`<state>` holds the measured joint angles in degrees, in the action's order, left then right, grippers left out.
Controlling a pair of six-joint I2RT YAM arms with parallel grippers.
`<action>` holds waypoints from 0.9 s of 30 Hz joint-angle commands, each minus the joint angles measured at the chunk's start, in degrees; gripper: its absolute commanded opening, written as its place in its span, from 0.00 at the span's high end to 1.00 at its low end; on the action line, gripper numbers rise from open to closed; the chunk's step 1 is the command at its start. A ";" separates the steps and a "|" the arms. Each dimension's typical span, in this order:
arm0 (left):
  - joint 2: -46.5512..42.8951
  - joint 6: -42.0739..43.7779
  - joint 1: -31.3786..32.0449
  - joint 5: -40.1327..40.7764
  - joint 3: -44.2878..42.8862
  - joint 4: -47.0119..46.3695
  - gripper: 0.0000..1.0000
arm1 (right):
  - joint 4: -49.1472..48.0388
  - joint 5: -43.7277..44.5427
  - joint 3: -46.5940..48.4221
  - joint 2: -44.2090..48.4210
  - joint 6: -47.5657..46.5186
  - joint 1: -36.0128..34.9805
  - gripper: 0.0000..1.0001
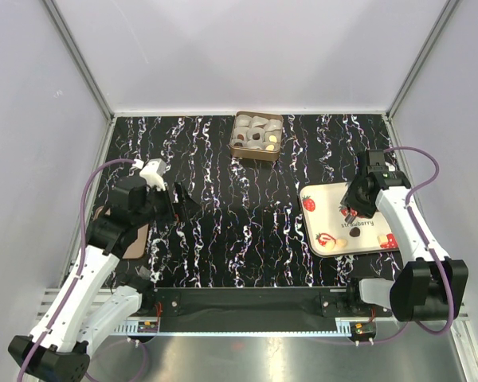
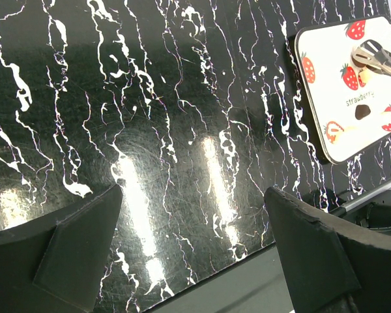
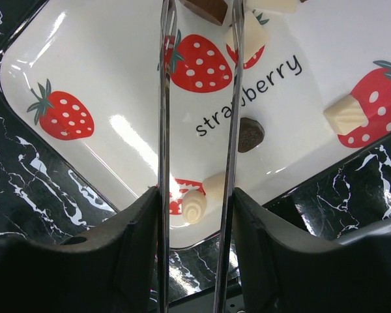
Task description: Pack the chocolate
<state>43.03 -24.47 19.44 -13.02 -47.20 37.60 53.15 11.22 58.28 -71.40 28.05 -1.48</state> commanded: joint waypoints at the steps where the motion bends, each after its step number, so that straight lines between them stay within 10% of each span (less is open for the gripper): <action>1: 0.30 0.21 -0.10 -0.43 -0.88 -2.27 0.01 | -2.61 -0.94 -0.27 0.03 -1.16 0.33 0.47; 18: 1.01 0.12 -0.02 -0.61 -1.23 -2.62 0.01 | -5.33 -2.35 -1.68 -0.50 -2.39 0.33 0.49; 27: 2.23 0.04 -0.10 -2.45 0.52 -5.16 0.01 | -4.28 -2.17 -1.24 1.08 -2.39 0.33 0.69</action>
<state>44.16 -24.47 19.44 -13.21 -47.20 37.34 49.21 8.97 56.12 -71.79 25.91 -1.43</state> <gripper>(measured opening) 0.988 0.355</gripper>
